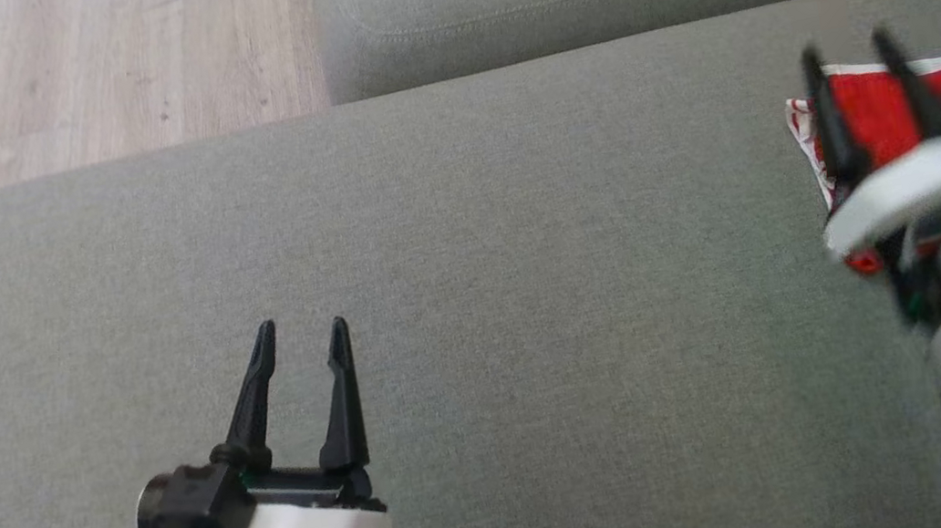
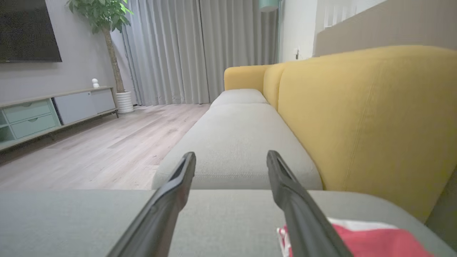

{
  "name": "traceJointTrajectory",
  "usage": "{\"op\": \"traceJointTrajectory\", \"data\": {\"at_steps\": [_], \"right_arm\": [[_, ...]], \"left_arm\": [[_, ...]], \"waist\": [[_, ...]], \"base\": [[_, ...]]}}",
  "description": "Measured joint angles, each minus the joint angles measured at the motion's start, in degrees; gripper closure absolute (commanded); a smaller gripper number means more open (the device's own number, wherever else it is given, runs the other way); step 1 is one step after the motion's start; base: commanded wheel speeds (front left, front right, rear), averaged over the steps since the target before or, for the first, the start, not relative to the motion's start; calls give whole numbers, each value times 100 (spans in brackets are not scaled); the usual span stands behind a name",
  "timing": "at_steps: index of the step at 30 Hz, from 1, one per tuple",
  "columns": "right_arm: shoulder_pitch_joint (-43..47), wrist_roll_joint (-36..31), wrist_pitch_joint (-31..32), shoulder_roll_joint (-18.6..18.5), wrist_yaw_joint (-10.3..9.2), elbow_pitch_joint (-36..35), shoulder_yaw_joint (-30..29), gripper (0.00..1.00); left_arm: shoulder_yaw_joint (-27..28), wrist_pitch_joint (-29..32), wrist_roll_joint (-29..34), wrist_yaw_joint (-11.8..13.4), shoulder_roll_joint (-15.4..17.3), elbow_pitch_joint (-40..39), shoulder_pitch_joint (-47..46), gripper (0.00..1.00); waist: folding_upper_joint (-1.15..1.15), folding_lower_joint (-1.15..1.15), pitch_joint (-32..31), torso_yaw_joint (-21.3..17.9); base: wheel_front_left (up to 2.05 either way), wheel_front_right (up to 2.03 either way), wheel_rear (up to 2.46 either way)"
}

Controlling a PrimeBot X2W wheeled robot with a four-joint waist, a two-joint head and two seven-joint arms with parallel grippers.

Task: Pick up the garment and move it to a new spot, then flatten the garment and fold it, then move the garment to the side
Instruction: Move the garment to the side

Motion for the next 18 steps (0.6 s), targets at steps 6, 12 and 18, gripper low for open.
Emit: {"op": "traceJointTrajectory", "data": {"at_steps": [6,12,18], "right_arm": [[1468,-609,0,778,0,-1089,-553,0],[2764,-1024,0,1204,0,-2022,-1026,0],[3119,-1112,0,1300,0,-2428,-1074,0]], "left_arm": [[77,0,-56,100,1,-59,134,0],[94,0,-130,144,1,27,293,0],[153,0,-142,180,2,127,322,0]], "waist": [[0,0,-111,-3],[0,1,-132,-15],[0,1,-164,-53]], "base": [[0,0,0],[0,0,0],[0,0,0]]}}
